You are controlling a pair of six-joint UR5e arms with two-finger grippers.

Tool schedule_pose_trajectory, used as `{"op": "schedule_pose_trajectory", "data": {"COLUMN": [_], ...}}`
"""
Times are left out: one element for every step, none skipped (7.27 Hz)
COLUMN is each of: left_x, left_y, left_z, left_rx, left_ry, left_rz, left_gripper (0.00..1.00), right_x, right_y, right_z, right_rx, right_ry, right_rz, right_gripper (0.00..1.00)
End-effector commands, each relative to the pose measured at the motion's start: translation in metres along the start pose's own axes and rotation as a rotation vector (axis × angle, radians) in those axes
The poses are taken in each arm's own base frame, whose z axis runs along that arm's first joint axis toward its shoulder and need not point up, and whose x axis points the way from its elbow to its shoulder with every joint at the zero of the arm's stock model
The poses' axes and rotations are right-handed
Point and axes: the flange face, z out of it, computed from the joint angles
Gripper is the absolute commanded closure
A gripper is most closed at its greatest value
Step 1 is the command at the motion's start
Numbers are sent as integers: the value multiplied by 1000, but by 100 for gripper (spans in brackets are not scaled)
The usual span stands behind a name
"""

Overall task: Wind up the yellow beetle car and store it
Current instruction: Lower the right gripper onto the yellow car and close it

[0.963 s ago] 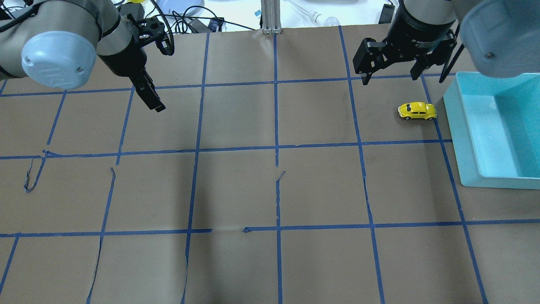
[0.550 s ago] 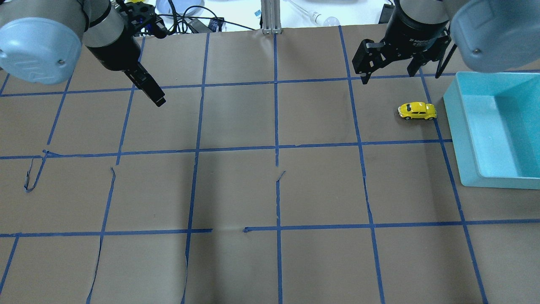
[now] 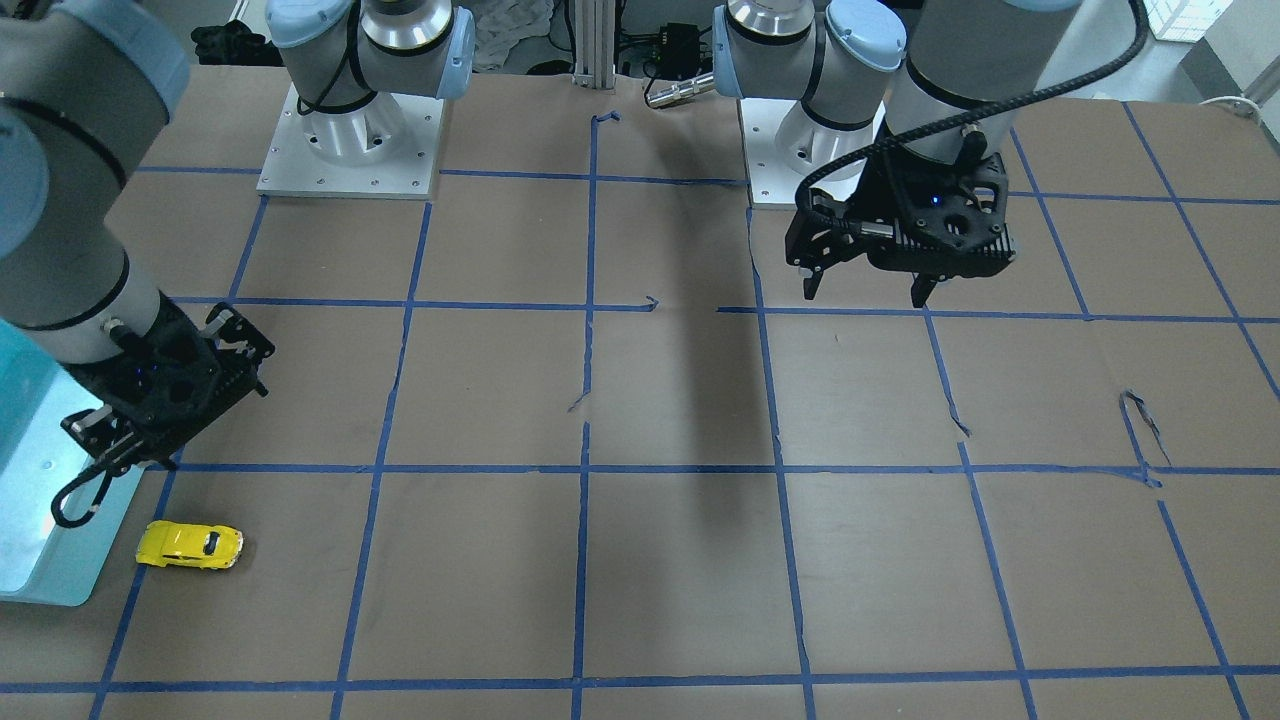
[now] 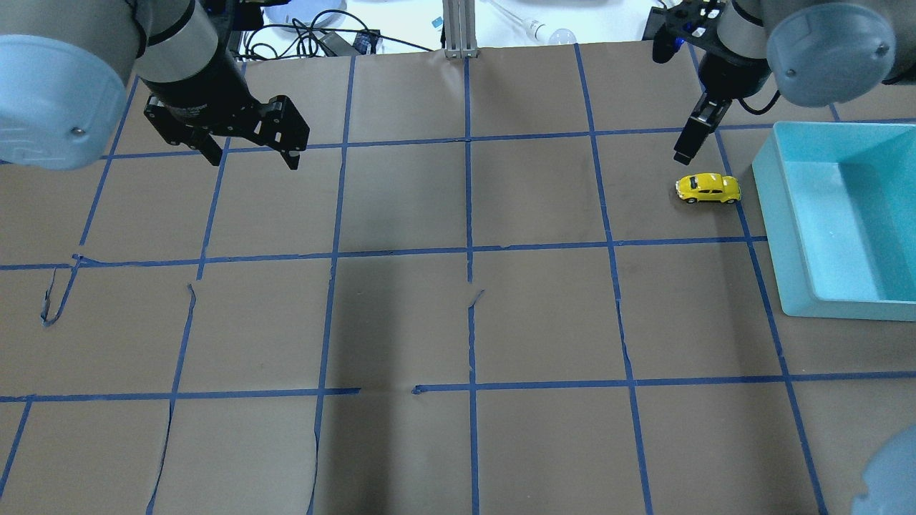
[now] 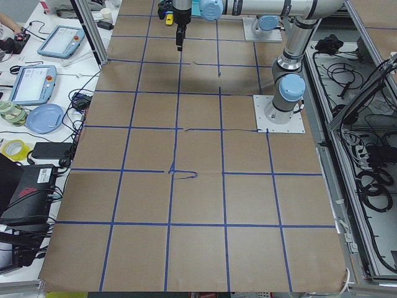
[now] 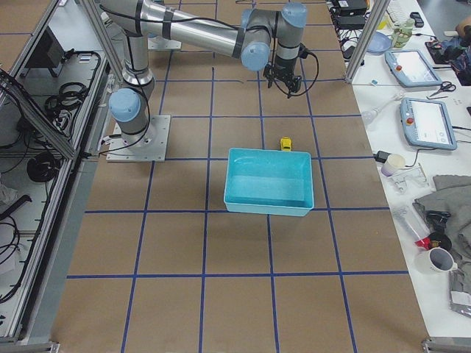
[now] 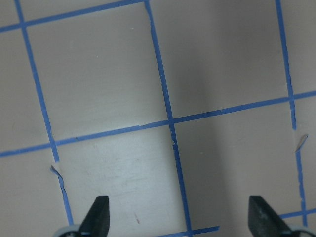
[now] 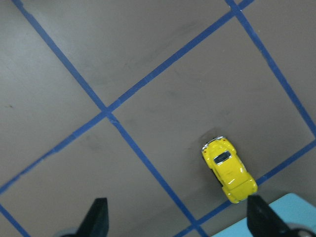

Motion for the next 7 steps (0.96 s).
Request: {"op": "schedule_pose_trajectory", "data": {"left_x": [4,1,0,-6,-6,-5,-6], "left_y": [3,2,2,-1,0,0,0], "left_z": [-7,-9,-10,-13,-14,-14,-15], "left_rx": [22,29,32,50,51,51,54], "left_ry": [-10,-18,-21,-23,-21,-21,-21], "left_rz": [-21,-26,-28,-40,-40,-38,-40], "left_gripper": [0,0,0,0,0,0,0], "right_x": [46,55,63,73,75,75,69], "right_y": [16,20,30,40,40,40,42], "right_z": [73,96,122,134,147,157,170], "right_rx": [-9,-4,-28,-24,-18,-19,-23], "right_ry": [-17,10,43,76,62,45,23], "right_rz": [-330,-440,-514,-506,-505,-507,-516], "right_gripper": [0,0,0,0,0,2,4]}}
